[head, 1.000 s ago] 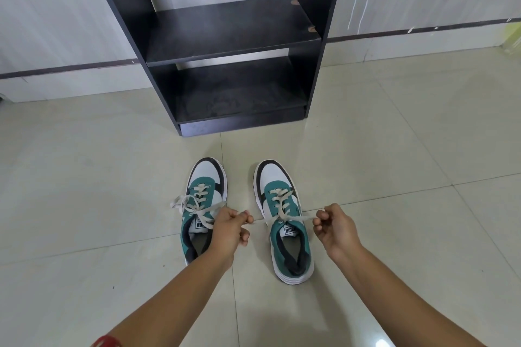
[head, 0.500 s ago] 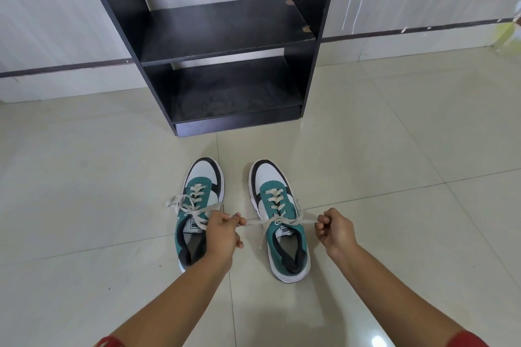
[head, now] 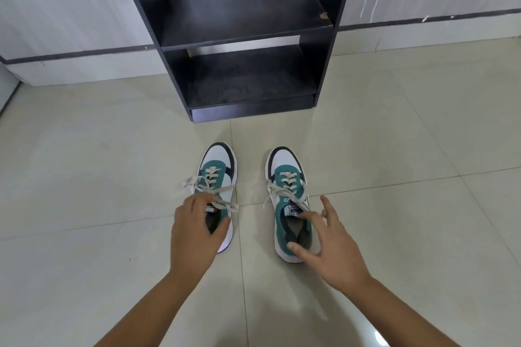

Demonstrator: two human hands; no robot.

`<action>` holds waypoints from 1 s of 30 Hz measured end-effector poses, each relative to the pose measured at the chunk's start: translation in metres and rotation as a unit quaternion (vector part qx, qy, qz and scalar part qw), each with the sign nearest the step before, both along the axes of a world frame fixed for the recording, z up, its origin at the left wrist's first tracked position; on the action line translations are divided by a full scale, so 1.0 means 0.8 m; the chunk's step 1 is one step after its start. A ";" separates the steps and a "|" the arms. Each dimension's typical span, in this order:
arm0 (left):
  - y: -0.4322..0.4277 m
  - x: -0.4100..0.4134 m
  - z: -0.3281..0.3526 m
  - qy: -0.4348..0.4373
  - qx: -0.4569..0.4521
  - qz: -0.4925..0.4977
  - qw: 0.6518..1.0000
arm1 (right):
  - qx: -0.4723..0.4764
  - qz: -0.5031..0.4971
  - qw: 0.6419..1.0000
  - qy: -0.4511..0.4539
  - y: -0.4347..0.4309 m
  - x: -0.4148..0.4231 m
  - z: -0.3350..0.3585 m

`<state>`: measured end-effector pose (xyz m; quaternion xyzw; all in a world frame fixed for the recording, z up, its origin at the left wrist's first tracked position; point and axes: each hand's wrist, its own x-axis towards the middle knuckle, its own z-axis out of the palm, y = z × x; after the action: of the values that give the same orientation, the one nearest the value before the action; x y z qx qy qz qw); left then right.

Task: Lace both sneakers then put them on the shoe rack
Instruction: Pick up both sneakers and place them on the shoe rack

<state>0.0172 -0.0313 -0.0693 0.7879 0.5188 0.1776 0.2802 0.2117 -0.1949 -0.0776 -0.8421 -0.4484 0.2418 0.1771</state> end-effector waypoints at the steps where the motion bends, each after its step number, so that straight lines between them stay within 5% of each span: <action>1: 0.001 -0.010 -0.007 0.016 -0.013 0.008 1.000 | -0.053 0.019 0.998 -0.024 0.000 -0.002 0.001; 6: 0.005 -0.038 -0.020 0.056 -0.214 0.012 0.975 | -0.198 0.084 0.969 -0.125 0.011 -0.006 0.008; 14: -0.006 -0.025 -0.023 0.026 -0.131 -0.024 0.991 | -0.170 0.092 0.976 -0.102 0.020 -0.011 0.002; 22: -0.017 -0.006 -0.002 -0.021 -0.133 0.019 0.991 | -0.034 0.045 0.996 -0.067 0.040 0.001 0.007; 30: 0.001 0.016 0.164 -0.014 -0.136 0.037 0.990 | -0.023 0.015 0.994 -0.101 0.064 0.004 0.165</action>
<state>0.0303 -0.0308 0.0623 0.7200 0.5632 0.1271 0.3850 0.2151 -0.1441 0.0547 -0.8592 -0.4710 0.1686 0.1073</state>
